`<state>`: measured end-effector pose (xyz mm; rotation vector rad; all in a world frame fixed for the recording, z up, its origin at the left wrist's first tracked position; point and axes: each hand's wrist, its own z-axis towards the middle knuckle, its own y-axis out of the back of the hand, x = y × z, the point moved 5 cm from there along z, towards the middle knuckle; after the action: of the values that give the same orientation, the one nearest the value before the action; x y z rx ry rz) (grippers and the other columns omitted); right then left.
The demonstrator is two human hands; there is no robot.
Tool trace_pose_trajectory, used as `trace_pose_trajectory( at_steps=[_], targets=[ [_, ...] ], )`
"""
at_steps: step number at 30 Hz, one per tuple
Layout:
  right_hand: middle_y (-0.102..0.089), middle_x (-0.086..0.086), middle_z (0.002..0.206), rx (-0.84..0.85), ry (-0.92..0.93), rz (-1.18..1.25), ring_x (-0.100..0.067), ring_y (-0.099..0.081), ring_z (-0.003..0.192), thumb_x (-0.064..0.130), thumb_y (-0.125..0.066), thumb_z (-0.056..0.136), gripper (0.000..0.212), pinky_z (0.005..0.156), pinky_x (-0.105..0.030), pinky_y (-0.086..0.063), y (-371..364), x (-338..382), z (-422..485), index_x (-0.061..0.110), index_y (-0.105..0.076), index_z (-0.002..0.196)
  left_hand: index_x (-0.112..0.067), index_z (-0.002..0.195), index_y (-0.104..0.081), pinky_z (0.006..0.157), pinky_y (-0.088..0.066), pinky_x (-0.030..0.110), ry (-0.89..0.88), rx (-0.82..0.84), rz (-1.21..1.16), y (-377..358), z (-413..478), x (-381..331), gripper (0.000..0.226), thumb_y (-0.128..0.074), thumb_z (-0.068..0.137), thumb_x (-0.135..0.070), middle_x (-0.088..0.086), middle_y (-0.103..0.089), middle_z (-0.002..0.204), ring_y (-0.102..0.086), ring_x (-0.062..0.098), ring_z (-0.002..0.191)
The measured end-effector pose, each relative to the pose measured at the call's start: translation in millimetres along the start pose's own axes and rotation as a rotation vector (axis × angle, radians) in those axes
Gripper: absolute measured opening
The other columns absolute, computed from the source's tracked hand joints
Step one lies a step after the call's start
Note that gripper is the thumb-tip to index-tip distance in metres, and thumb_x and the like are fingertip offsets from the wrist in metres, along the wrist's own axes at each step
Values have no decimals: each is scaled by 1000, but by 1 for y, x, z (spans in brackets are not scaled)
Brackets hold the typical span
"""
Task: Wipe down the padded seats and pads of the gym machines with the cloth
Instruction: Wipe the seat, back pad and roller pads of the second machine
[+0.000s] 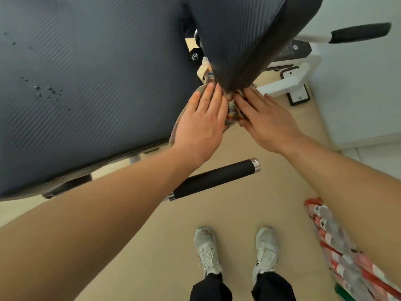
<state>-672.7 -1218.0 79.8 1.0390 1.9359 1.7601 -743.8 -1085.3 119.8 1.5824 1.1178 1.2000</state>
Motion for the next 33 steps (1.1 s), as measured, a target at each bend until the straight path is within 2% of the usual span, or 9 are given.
trace_pose_trajectory(
  at_steps=[6,9,12,16,19,23,26,29,33],
  targets=[
    [-45,-12,155,-156,105,-78,-36,-41,144,35,-63,95,63,115,-49,-37,9,28,8,16,-41,151,-5,158,-15,125,-15,48,-107,-24,19,0,-29,35,62,-28,107,-38,18,-15,165,-16,34,153],
    [-43,-15,157,-213,335,-68,-37,-43,142,36,-57,96,60,117,-49,-36,16,73,22,14,-45,150,-2,156,-22,123,-20,51,-84,14,39,4,-72,73,60,-31,107,-36,21,-22,163,-20,36,152],
    [-31,-17,163,-155,499,-59,-35,-30,151,44,-45,98,64,123,-49,-27,21,128,36,14,-36,155,-2,156,-23,123,-20,52,-41,77,57,10,-121,116,67,-27,104,-43,21,-22,163,-19,36,152],
    [-4,-15,170,-44,440,-43,-30,-4,157,60,-36,99,80,127,-48,-13,20,152,39,18,-11,162,-5,159,-12,125,-16,49,57,111,19,17,-141,136,72,-16,105,-52,15,-10,166,-10,31,154],
    [5,-13,170,6,379,23,-27,6,157,60,-17,100,78,127,-48,-9,23,161,36,14,-3,161,-6,159,-11,125,-13,47,160,80,-21,18,-132,128,68,-12,107,-50,14,-8,167,-6,29,155],
    [6,-14,169,10,275,92,-26,8,157,55,-9,100,75,128,-46,-5,34,194,49,11,-3,160,-8,159,-11,126,-12,45,228,81,-65,16,-143,143,66,-12,107,-48,12,-6,167,-4,26,155],
    [7,-13,170,0,231,145,-26,9,157,56,-14,102,74,127,-44,1,49,232,87,13,-3,161,-9,160,-5,126,-6,41,417,96,-97,19,-163,200,69,-10,105,-51,10,0,168,-1,23,156],
    [14,-11,169,26,164,172,-26,13,156,58,-16,103,74,127,-45,4,64,263,141,15,1,161,-12,159,8,125,2,38,646,205,-180,16,-148,263,73,-7,102,-55,6,13,168,10,20,155],
    [13,-13,169,34,124,177,-27,12,156,57,-15,103,74,127,-46,3,68,275,159,14,0,162,-6,159,2,126,-5,44,722,158,-181,14,-141,260,73,-8,103,-52,13,7,168,4,27,155]
  ],
)
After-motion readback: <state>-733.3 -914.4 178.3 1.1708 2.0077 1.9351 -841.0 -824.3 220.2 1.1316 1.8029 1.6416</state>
